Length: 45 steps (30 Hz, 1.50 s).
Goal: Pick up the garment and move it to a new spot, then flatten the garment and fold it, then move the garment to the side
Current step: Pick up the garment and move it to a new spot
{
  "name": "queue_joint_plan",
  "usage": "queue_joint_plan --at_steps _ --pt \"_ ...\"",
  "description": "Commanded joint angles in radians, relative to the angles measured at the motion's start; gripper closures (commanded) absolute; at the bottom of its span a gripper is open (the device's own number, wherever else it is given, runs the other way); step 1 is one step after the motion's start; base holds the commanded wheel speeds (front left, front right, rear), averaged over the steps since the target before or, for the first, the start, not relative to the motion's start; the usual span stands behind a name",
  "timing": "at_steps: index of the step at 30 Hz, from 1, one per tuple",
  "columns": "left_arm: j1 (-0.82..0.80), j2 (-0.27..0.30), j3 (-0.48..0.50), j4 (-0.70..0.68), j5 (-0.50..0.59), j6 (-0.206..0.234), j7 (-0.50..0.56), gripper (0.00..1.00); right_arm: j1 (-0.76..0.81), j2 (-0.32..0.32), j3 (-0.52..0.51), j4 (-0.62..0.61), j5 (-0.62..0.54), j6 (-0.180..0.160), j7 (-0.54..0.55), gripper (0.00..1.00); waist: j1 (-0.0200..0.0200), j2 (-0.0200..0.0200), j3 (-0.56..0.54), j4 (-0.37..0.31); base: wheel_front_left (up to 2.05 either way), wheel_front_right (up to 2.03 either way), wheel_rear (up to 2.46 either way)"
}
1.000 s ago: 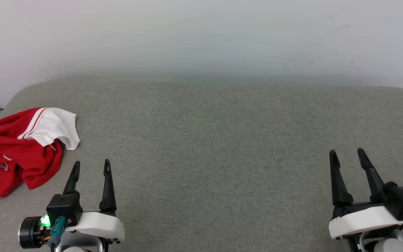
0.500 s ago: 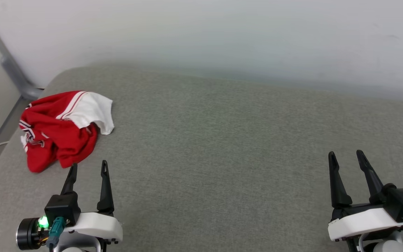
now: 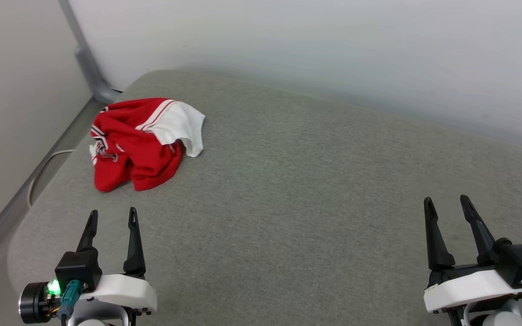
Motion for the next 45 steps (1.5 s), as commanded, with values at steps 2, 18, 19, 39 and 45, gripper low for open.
queue_joint_plan --at_steps 2,18,19,39,45 --pt "0.003 0.0 0.0 0.001 -0.005 0.002 -0.003 0.0 0.004 0.002 0.001 -0.002 -0.007 -0.001 -0.002 0.0 0.0 -0.0001 -0.001 0.049 0.0 0.0 0.0" --pt "0.013 -0.001 0.015 0.007 -0.013 0.001 -0.003 0.0 0.002 0.002 0.007 0.003 -0.008 -0.001 -0.002 0.0 0.0 -0.0001 -0.005 0.166 0.0 0.0 0.0" --pt "0.013 -0.001 0.016 0.007 -0.012 0.001 -0.003 0.0 0.003 0.002 0.008 0.003 -0.008 -0.001 -0.002 0.0 0.0 -0.0001 -0.005 0.168 0.0 0.0 0.0" --pt "-0.322 0.105 0.098 0.054 -0.075 -0.094 -0.003 0.0 -0.09 0.002 0.014 -0.045 -0.115 -0.001 -0.002 0.0 0.0 -0.0001 0.18 0.059 0.0 0.0 0.0" --pt "-0.521 0.194 0.14 0.126 -0.154 -0.118 -0.003 0.0 -0.156 0.001 0.027 -0.087 -0.171 -0.001 -0.002 0.0 0.0 -0.0001 0.299 0.002 0.0 0.0 0.0"
